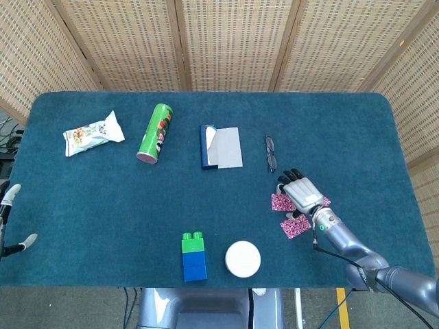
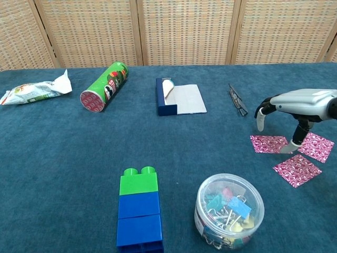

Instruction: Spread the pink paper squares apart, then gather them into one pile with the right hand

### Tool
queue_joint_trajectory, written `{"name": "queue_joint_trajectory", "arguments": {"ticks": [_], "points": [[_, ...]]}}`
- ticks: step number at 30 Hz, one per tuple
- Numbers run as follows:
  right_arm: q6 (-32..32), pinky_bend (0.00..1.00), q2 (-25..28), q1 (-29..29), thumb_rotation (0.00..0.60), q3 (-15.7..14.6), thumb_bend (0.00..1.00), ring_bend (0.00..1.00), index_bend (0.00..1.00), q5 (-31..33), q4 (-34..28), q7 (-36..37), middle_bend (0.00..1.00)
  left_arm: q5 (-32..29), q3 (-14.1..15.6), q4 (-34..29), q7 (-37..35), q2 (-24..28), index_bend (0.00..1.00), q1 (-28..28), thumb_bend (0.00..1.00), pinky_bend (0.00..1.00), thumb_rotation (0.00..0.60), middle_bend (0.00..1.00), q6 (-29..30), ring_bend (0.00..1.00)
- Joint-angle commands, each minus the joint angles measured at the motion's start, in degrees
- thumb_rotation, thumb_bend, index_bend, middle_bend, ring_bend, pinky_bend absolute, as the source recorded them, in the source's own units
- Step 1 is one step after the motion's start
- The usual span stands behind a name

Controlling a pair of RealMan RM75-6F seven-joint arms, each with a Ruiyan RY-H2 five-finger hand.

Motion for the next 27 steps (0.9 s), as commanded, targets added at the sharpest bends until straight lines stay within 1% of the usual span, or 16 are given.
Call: {"name": "queue_joint_trajectory", "arguments": {"ticks": [1,19,27], "points": [[0.11,0.01,-0.67,-0.06,0.600,-0.02,0.21,0.00,0.34,0.15,0.89,0.07,0.18,-0.03,-0.01,0.04,-0.01,0.01,0.04,-0.01,0.18,0.00,0.600,0.00,-0.05,0.00],[1.47,0.01,-4.81,-0.85,0.600,-0.80,0.21,0.00,0.34,-1.98,8.29,2.29,0.18,-0.27,-0.10,-0.20,0.37,0.11,0.04,0.07,0.18,0.00,0.600,0.00,-0.09,0.00],[2.00,0.01,-5.73,-1.28,0.600,-1.27,0.21,0.00,0.34,-3.30,10.22,3.39,0.18,-0.23,-0.14,-0.48,0.77,0.19,0.04,0.06,0.17,0.00,0.600,0.00,-0.04,0.00]]}}
